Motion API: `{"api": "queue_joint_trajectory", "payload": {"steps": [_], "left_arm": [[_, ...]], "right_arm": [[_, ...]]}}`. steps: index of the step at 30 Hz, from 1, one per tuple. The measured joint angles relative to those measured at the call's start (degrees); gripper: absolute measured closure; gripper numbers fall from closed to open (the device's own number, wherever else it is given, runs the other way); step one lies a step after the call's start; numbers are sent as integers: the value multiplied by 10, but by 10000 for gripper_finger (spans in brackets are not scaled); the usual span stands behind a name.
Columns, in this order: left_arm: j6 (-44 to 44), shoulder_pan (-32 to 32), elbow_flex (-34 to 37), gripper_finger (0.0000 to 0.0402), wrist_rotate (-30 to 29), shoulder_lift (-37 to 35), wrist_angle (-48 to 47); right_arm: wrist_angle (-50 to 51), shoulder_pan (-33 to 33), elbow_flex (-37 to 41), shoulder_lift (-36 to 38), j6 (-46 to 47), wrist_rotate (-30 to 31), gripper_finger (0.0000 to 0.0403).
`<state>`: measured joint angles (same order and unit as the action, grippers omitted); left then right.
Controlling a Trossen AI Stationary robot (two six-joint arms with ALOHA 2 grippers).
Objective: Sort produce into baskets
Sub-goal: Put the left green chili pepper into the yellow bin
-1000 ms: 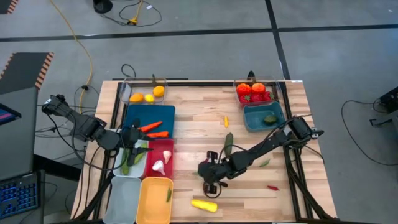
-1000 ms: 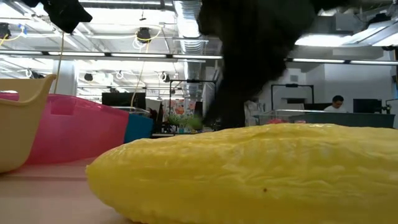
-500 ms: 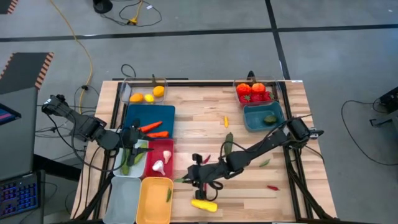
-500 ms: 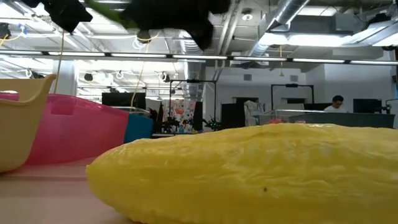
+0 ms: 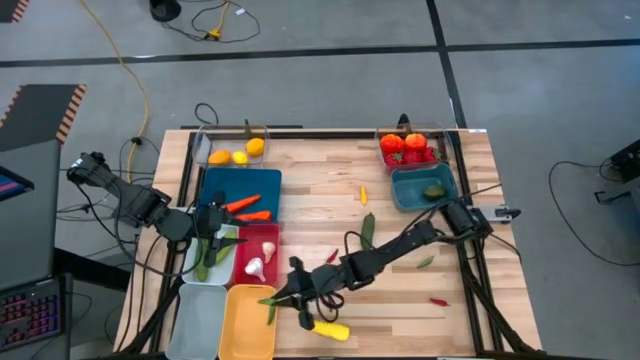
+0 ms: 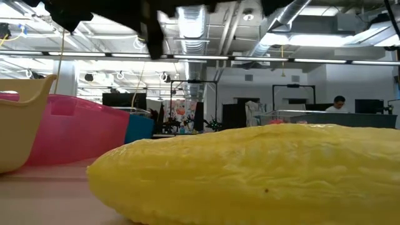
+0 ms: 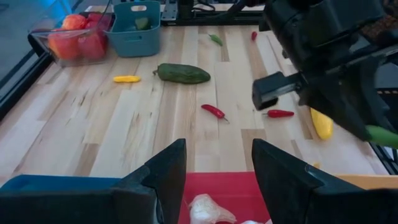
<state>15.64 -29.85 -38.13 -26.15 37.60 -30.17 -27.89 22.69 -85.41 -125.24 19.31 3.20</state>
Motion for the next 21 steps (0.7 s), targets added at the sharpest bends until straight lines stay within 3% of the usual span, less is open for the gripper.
{"api": "queue_joint_trajectory", "payload": {"steps": [7,14,21], "left_arm": [[-4,0,0,232,0,0,-3],[-4,0,0,232,2,0,-4],[-5,0,0,232,2,0,-4]], "right_arm": [[-14,-25,-56,-60,90,-82,321],[-9,-40,-85,-78,109,-138,314],[-5,-40,-85,-78,106,-138,249]]}}
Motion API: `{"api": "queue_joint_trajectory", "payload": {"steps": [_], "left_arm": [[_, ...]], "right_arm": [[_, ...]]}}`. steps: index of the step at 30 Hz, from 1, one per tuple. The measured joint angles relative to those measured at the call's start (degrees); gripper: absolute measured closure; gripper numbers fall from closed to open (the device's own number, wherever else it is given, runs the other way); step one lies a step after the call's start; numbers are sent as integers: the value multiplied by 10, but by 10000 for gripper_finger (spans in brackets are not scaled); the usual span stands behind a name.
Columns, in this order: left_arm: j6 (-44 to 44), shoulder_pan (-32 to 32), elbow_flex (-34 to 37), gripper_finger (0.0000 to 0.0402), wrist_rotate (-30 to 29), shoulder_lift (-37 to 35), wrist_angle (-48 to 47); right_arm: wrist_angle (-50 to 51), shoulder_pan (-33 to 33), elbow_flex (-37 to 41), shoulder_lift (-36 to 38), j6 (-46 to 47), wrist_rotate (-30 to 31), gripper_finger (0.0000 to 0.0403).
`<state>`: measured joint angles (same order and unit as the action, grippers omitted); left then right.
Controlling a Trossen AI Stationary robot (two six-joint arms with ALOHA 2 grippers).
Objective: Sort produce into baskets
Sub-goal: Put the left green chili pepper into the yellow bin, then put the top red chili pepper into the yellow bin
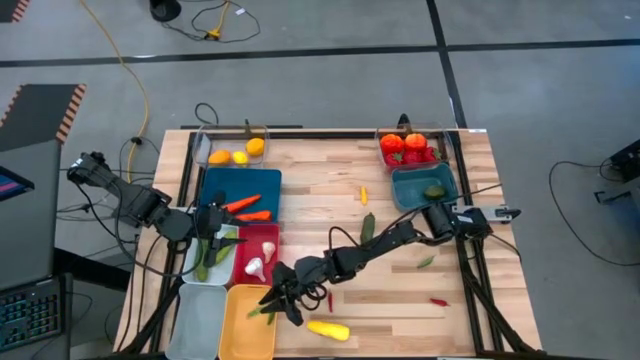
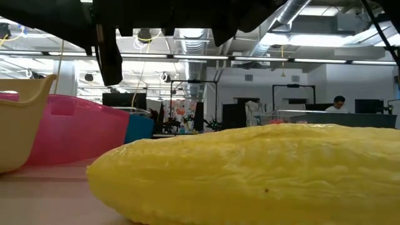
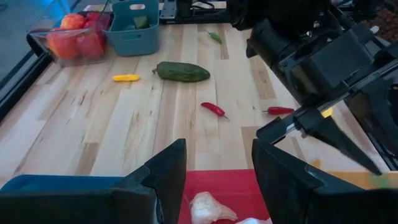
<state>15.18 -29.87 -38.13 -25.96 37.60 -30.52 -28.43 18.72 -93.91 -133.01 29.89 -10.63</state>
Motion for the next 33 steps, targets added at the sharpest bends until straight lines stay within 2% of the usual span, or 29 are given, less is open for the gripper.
{"api": "queue_joint_trajectory", "payload": {"steps": [5,8,11,18,21,27,29,33], "left_arm": [[0,0,0,232,0,0,0],[0,0,0,232,0,0,0],[0,0,0,232,0,0,0],[0,0,0,232,-1,0,0],[0,0,0,232,-1,0,0],[0,0,0,232,-2,0,0],[0,0,0,232,-2,0,0],[0,0,0,232,-2,0,0]], "right_arm": [[15,-8,0,3,-4,0,200],[17,-13,0,9,-4,-1,188],[55,-21,0,27,-23,-30,187],[295,-32,0,119,-122,-41,195],[427,-30,0,164,-173,7,197],[649,-16,-1,208,-214,160,198],[699,-14,-1,203,-214,182,198],[748,-17,-1,170,-215,183,198]]}}
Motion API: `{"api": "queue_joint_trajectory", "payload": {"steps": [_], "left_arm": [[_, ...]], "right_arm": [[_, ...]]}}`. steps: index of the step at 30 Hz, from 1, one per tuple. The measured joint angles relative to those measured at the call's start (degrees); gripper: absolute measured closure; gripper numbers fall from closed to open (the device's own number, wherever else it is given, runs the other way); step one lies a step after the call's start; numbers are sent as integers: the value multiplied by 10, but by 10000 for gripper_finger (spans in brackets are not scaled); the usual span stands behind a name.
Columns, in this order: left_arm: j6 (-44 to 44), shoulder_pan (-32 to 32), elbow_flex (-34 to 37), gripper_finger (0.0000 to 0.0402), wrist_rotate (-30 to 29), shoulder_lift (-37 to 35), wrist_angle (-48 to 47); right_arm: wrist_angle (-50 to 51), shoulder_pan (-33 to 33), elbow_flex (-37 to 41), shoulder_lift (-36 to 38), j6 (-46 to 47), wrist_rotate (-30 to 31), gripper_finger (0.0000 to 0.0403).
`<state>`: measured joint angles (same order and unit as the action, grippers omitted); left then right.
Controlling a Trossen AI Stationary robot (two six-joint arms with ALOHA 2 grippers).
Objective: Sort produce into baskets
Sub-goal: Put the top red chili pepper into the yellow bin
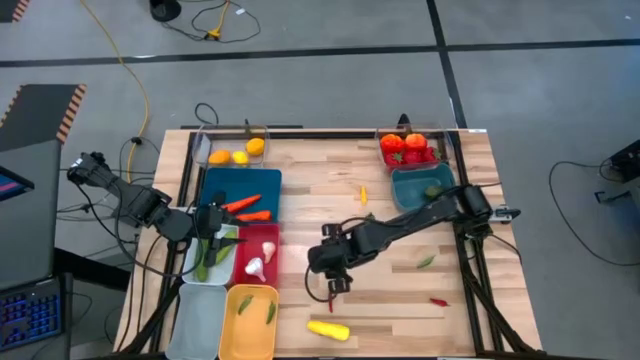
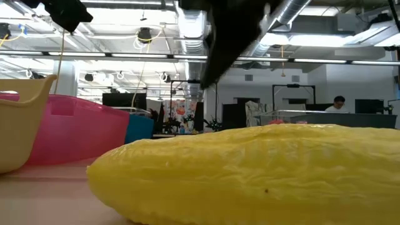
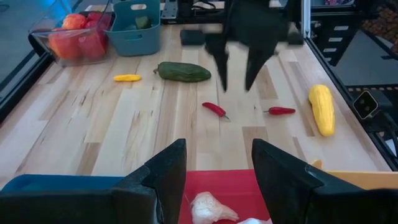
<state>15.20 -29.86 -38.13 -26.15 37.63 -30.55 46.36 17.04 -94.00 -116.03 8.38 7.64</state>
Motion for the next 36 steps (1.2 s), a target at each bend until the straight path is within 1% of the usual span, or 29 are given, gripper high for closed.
{"api": "queue_joint_trajectory", "payload": {"steps": [5,12,16,22,26,29,32,36], "left_arm": [[0,0,0,232,0,0,0],[0,0,0,232,0,0,0],[0,0,0,232,0,0,0],[0,0,0,232,-1,0,0],[0,0,0,232,-1,0,0],[0,0,0,232,-1,0,0],[0,0,0,232,-1,0,0],[0,0,0,232,-1,0,0]], "right_arm": [[31,-11,1,-48,-9,0,198],[45,-31,1,-81,-24,-2,205],[45,-42,1,-80,-24,-20,234],[45,-48,1,-80,-24,-54,303],[46,-48,1,-80,-24,-61,338],[42,-47,1,-80,-24,-63,350],[46,-43,-4,-79,-22,-63,352],[75,-35,-53,-79,-6,-64,351]]}}
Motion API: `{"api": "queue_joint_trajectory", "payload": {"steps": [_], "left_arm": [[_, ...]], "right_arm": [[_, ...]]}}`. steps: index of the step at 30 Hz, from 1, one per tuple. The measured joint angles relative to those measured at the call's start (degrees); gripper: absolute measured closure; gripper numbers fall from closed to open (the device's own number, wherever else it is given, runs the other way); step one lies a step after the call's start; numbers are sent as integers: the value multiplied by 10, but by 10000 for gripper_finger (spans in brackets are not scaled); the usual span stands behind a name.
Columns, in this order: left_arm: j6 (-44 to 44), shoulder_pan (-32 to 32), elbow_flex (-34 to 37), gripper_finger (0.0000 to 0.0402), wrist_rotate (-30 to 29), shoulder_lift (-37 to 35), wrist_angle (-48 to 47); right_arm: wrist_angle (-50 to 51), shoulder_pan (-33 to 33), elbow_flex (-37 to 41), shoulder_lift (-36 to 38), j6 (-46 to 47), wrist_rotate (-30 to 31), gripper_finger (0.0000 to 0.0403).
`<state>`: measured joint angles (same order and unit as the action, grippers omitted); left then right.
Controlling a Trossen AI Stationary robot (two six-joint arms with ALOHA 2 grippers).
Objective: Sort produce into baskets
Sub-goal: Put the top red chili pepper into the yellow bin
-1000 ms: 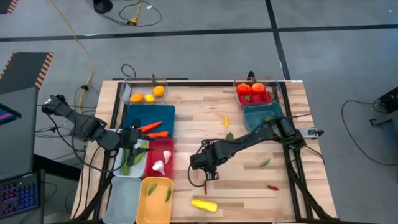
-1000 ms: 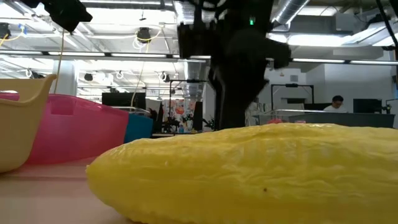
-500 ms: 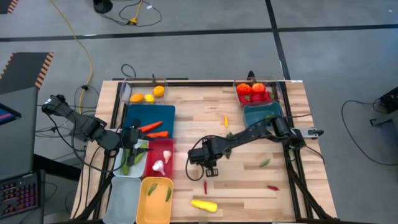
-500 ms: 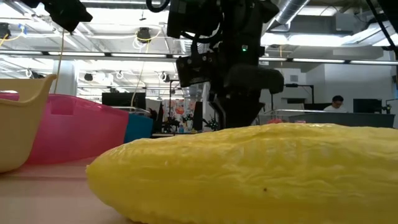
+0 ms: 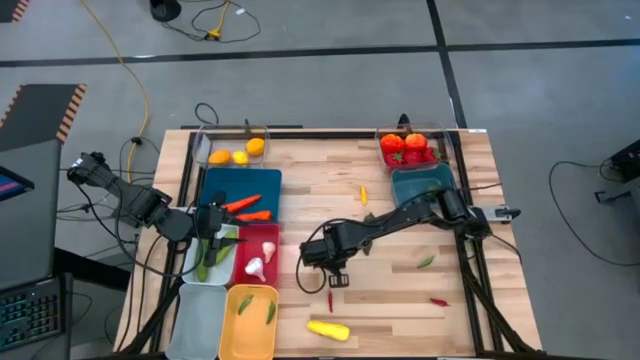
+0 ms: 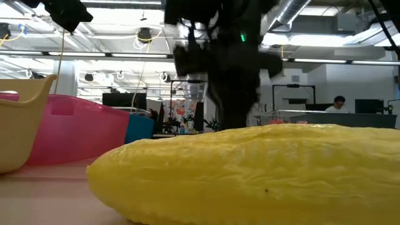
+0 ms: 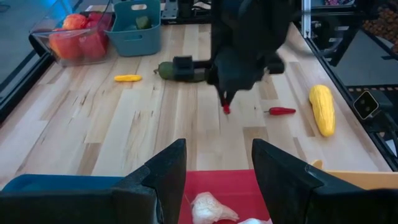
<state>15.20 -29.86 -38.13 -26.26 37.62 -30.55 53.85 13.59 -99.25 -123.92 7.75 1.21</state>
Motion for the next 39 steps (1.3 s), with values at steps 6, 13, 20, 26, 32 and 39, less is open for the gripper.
{"api": "queue_joint_trajectory", "payload": {"steps": [6,13,20,26,32,39], "left_arm": [[0,0,0,232,0,0,0],[0,0,0,232,0,0,0],[0,0,0,232,0,0,0],[0,0,0,232,0,0,0],[0,0,0,232,0,0,0],[0,0,0,232,0,0,0]], "right_arm": [[-18,22,-94,1,29,0,351],[-235,50,-114,1,13,0,351],[-356,56,-114,-1,12,0,351],[-416,57,-105,-1,41,0,351],[-459,65,-92,-2,43,-5,339],[-467,70,-92,-2,44,-14,290]]}}
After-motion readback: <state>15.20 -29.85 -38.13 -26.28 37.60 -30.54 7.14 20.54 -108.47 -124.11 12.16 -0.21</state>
